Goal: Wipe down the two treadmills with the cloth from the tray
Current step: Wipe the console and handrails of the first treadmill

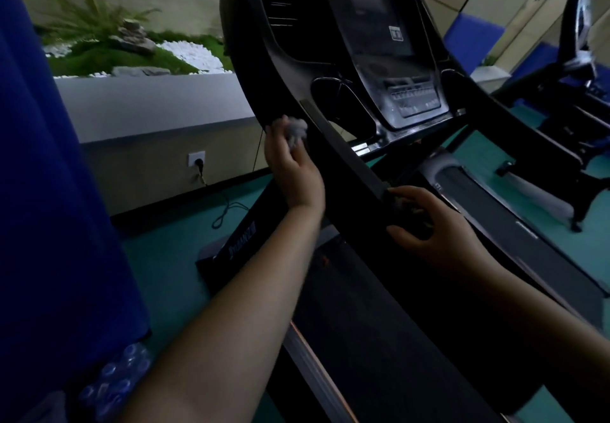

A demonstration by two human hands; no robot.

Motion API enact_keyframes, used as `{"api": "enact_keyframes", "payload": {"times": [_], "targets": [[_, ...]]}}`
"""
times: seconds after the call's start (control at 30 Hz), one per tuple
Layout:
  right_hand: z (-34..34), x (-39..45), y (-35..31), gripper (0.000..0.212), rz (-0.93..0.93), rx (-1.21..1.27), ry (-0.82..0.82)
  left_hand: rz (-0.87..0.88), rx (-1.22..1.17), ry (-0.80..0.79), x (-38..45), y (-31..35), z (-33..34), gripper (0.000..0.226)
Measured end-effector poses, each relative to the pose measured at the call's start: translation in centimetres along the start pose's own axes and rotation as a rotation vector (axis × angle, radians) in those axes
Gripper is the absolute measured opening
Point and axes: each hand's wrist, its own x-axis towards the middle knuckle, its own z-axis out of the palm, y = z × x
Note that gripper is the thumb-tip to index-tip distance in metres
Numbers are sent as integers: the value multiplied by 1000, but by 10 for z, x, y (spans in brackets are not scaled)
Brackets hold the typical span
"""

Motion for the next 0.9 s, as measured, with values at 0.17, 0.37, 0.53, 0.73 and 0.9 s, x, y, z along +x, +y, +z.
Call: {"api": "enact_keyframes", "payload": {"times": [0.17, 0.37, 0.53, 0.73, 0.9], "targets": [[1, 2, 3, 61, -1, -19, 3, 124, 4, -111, -95, 5, -10, 42], [1, 4, 4, 59, -7, -12, 3, 141, 53, -133, 18, 3, -1, 40], [1, 4, 6, 57, -9, -4, 4, 3, 2, -33, 43, -11, 1, 43], [2, 6, 9, 56, -7, -22, 12, -112, -76, -220, -113, -29, -26, 47], [2, 4, 8, 55, 13, -16, 7, -234, -74, -141, -103, -12, -36, 38]]}}
